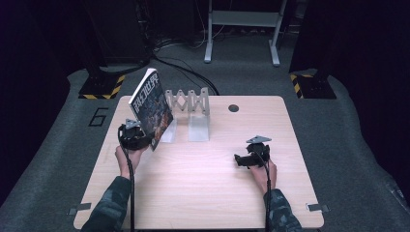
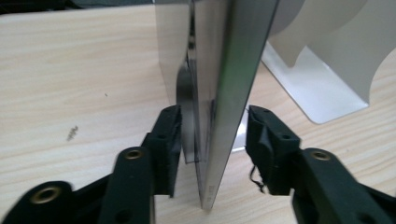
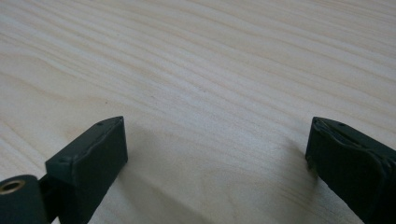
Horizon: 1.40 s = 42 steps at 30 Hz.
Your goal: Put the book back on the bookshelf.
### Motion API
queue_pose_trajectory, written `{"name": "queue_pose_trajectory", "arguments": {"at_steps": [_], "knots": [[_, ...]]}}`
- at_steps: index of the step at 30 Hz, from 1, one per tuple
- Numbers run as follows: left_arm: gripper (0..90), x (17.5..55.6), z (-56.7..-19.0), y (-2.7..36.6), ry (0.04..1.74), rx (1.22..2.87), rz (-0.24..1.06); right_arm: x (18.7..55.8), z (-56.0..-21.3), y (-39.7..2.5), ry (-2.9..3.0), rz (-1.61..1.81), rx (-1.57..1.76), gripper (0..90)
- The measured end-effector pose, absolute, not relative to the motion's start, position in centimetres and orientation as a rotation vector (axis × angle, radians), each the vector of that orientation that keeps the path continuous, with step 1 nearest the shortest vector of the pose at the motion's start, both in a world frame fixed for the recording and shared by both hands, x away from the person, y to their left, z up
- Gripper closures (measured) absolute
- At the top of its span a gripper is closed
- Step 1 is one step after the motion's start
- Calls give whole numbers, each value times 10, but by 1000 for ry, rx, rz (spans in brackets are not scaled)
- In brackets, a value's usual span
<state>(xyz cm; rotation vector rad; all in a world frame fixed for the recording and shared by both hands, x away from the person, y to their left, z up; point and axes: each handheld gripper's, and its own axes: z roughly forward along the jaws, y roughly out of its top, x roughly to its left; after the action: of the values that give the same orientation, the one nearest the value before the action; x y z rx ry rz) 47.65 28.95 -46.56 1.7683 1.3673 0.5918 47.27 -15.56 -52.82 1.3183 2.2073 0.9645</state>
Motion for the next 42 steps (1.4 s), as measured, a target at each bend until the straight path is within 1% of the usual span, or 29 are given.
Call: {"name": "queue_pose_trajectory", "arguments": {"at_steps": [2,6,8,13,19,31,38,42], "knots": [[630,478,-470,289,1370,1770,566,473,-528,-156,2207,965,1318,48],[735,481,-479,290,1417,1706,531,473,-528,-156,2207,965,1319,49],[758,481,-480,291,1434,1686,504,473,-528,-156,2207,965,1318,49],[776,480,-481,290,1449,1656,496,473,-528,-156,2207,965,1319,49],[778,479,-481,287,1459,1630,474,473,-528,-156,2207,965,1318,49],[732,475,-482,277,1432,1625,442,473,-528,-156,2207,967,1319,51],[722,470,-487,270,1416,1650,409,473,-528,-156,2207,967,1320,51],[714,469,-489,266,1412,1631,370,473,-528,-156,2207,967,1320,51]]}}
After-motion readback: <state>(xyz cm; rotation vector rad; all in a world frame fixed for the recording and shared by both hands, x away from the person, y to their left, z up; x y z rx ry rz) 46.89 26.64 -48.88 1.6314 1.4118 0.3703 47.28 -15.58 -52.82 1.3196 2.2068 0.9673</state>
